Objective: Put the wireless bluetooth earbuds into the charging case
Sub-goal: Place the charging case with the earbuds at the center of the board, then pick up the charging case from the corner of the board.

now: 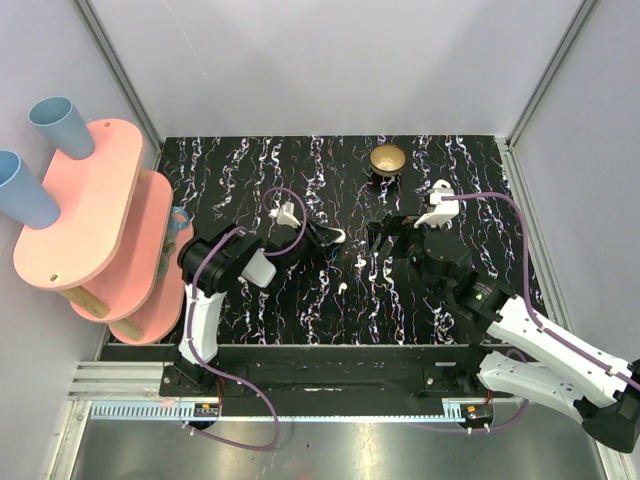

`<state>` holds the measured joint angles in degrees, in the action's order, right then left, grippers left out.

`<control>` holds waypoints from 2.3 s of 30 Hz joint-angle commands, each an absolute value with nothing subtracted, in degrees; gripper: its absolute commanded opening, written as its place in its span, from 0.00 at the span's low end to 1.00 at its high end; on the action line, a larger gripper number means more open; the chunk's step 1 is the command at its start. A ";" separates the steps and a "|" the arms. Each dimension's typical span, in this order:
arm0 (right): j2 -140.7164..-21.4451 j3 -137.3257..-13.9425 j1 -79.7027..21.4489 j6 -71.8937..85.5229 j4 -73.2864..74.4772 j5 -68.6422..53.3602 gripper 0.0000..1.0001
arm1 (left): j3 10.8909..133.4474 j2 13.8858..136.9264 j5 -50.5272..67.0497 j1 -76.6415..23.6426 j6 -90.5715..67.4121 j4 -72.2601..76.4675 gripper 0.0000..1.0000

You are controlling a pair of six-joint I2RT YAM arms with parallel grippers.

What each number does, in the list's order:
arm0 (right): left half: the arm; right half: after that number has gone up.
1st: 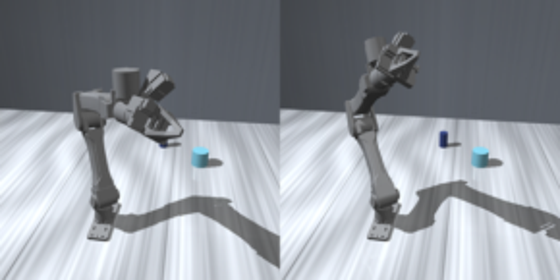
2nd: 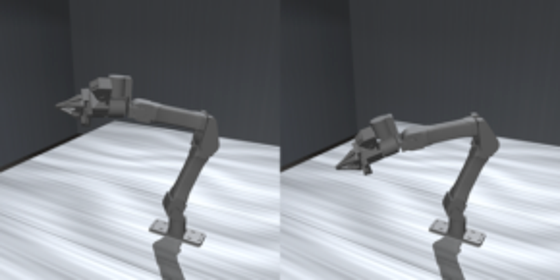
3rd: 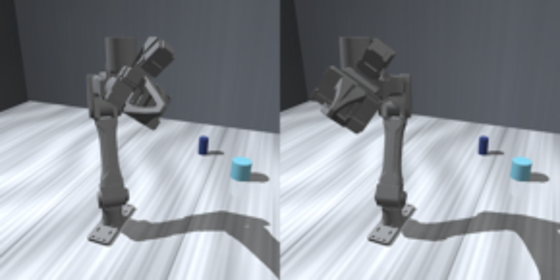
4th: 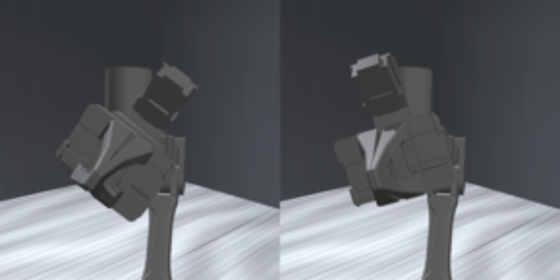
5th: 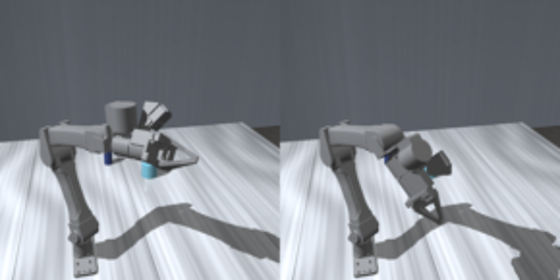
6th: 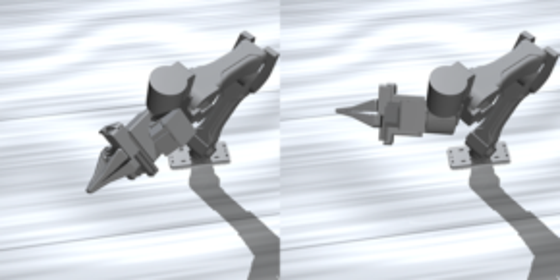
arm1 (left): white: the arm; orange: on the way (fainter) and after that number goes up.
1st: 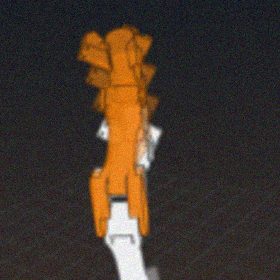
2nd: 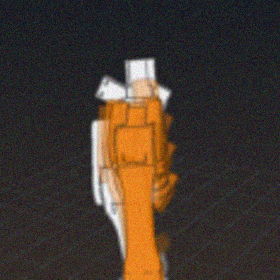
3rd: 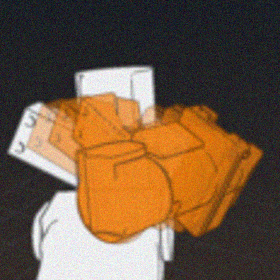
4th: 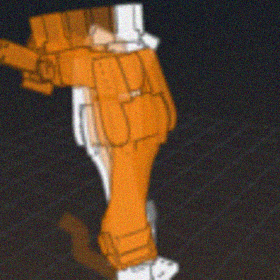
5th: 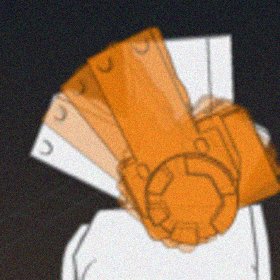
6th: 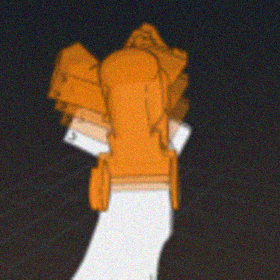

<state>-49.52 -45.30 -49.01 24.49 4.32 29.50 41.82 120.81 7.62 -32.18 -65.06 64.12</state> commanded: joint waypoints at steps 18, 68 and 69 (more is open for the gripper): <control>-51.42 -47.81 -49.22 22.50 3.87 35.24 1.00 | 38.67 109.52 4.83 -28.48 -54.15 51.51 0.65; -107.30 -81.81 2.37 30.24 13.53 9.50 1.00 | 29.18 61.27 1.13 -22.95 -31.11 33.04 0.99; -108.79 -85.48 2.46 29.97 15.28 9.32 1.00 | 28.92 60.56 1.66 -22.50 -30.94 33.22 0.99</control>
<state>-103.92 -76.07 1.37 29.54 14.15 10.72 30.30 63.96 -2.59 -24.99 -32.58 29.58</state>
